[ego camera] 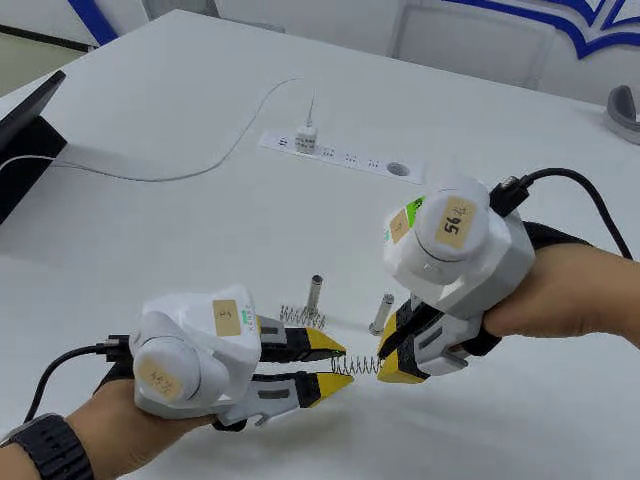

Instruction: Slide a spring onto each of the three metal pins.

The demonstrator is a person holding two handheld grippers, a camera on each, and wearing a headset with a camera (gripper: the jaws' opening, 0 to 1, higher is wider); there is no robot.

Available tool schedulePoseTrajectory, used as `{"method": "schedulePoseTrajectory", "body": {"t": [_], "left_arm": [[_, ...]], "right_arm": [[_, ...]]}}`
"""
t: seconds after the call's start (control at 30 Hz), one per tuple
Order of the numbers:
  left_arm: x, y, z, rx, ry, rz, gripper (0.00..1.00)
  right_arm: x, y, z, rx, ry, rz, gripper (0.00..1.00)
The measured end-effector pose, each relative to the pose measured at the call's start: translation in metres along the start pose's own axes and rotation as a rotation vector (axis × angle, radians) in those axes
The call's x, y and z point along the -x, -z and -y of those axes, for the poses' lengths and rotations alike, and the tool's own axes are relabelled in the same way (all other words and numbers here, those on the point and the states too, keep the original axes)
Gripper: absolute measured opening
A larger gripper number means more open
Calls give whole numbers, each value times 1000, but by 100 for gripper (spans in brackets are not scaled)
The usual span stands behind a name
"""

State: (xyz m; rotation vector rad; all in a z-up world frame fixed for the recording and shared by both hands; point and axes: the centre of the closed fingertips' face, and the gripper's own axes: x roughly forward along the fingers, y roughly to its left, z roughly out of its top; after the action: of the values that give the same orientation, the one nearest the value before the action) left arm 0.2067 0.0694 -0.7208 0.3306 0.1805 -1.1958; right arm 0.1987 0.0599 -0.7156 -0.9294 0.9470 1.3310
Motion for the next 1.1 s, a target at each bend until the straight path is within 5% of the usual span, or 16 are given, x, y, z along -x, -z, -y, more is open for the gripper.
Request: {"method": "schedulePoseTrajectory", "body": {"t": [1.1], "left_arm": [[-7, -6, 1, 19, -2, 24, 11]], "right_arm": [[16, -34, -4, 80, 53, 25, 12]]}}
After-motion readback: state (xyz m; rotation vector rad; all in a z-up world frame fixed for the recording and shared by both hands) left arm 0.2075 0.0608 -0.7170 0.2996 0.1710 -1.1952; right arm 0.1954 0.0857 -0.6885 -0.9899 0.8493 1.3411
